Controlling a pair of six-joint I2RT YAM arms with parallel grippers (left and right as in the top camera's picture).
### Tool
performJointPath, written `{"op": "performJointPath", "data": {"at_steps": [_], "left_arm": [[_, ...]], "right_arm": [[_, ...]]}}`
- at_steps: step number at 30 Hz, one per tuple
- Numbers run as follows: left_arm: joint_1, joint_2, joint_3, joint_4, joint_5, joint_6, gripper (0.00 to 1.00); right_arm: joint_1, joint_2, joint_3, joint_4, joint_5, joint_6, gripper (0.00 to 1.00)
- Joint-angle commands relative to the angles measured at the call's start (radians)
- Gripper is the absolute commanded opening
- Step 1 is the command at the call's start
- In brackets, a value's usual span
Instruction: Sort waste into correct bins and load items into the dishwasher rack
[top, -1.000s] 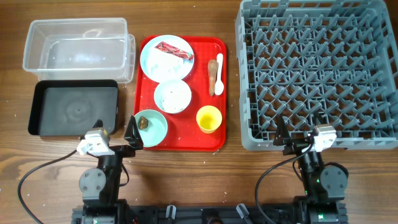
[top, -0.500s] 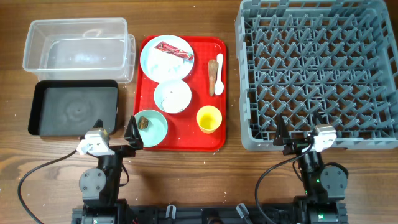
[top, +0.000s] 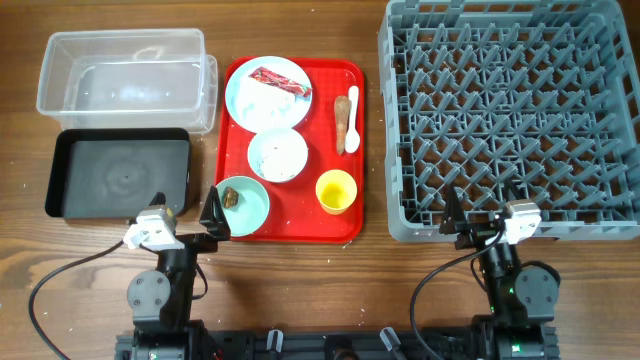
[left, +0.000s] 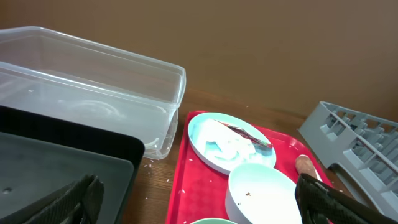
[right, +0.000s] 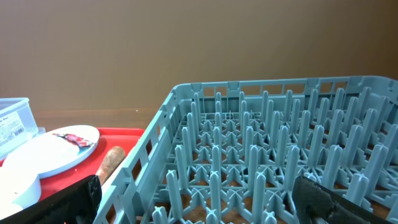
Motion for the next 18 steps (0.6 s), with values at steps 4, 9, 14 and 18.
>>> {"op": "performJointPath", "data": {"at_steps": [4,9,14,18], "left_arm": [[-0.006,-0.005,-0.005,0.05,0.066,0.013,1.0],[-0.006,-0.005,-0.005,0.174,0.066,0.013,1.0],[-0.006,-0.005,0.019,0.241,0.109,0.013,1.0],[-0.006,0.034,0.114,0.224,0.115,0.013,1.0]], "right_arm": [[0.004,0.005,-0.003,0.141,0.051,0.0,1.0],[0.004,0.005,-0.003,0.239,0.051,0.0,1.0],[0.004,0.005,-0.002,0.344,0.051,-0.024,1.0],[0.004,0.009,0.026,0.347,0.051,-0.049,1.0]]}}
